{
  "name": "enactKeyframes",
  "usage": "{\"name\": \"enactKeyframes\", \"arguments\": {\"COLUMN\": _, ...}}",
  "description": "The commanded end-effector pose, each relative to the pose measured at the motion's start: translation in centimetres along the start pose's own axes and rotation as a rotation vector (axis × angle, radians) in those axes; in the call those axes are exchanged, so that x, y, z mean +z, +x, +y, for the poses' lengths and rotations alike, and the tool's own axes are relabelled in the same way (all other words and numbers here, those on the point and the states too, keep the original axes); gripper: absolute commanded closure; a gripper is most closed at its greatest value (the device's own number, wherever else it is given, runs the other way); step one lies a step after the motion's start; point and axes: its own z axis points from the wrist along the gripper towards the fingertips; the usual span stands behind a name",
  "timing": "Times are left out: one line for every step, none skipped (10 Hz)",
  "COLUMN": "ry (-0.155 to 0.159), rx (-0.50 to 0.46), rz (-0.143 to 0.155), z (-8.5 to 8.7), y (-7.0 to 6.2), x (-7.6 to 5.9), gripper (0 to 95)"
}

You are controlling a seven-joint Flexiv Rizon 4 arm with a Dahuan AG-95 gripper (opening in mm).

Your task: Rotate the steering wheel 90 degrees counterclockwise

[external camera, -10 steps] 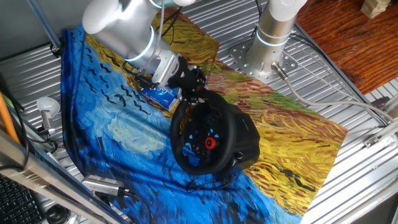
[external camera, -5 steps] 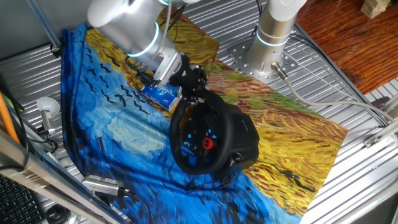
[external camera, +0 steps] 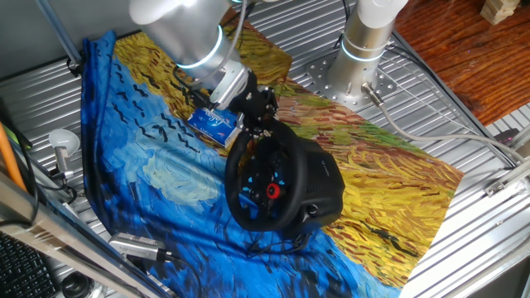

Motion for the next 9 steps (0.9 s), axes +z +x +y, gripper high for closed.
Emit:
{"name": "enactKeyframes", "arguments": {"ry": 0.0, "rx": 0.009, "rz": -0.001, "z": -0.07, "y": 0.11, "x": 0.04, "gripper": 95.0}}
{"name": "enactKeyframes", "arguments": {"ry": 0.011, "rx": 0.016, "rz": 0.003, "z": -0.07, "y": 0.11, "x": 0.04, "gripper": 95.0}}
{"name": "enactKeyframes", "arguments": {"ry": 0.015, "rx": 0.011, "rz": 0.004, "z": -0.07, "y": 0.11, "x": 0.04, "gripper": 95.0}}
{"name": "enactKeyframes", "arguments": {"ry": 0.016, "rx": 0.013, "rz": 0.006, "z": -0.07, "y": 0.11, "x": 0.04, "gripper": 95.0}}
{"name": "enactKeyframes", "arguments": {"ry": 0.019, "rx": 0.03, "rz": 0.012, "z": -0.07, "y": 0.11, "x": 0.04, "gripper": 95.0}}
{"name": "enactKeyframes", "arguments": {"ry": 0.031, "rx": 0.047, "rz": 0.014, "z": -0.07, "y": 0.11, "x": 0.04, "gripper": 95.0}}
{"name": "enactKeyframes", "arguments": {"ry": 0.037, "rx": 0.039, "rz": 0.01, "z": -0.07, "y": 0.11, "x": 0.04, "gripper": 95.0}}
{"name": "enactKeyframes", "arguments": {"ry": 0.035, "rx": 0.061, "rz": 0.018, "z": -0.07, "y": 0.11, "x": 0.04, "gripper": 95.0}}
{"name": "enactKeyframes", "arguments": {"ry": 0.035, "rx": 0.08, "rz": 0.018, "z": -0.07, "y": 0.11, "x": 0.04, "gripper": 95.0}}
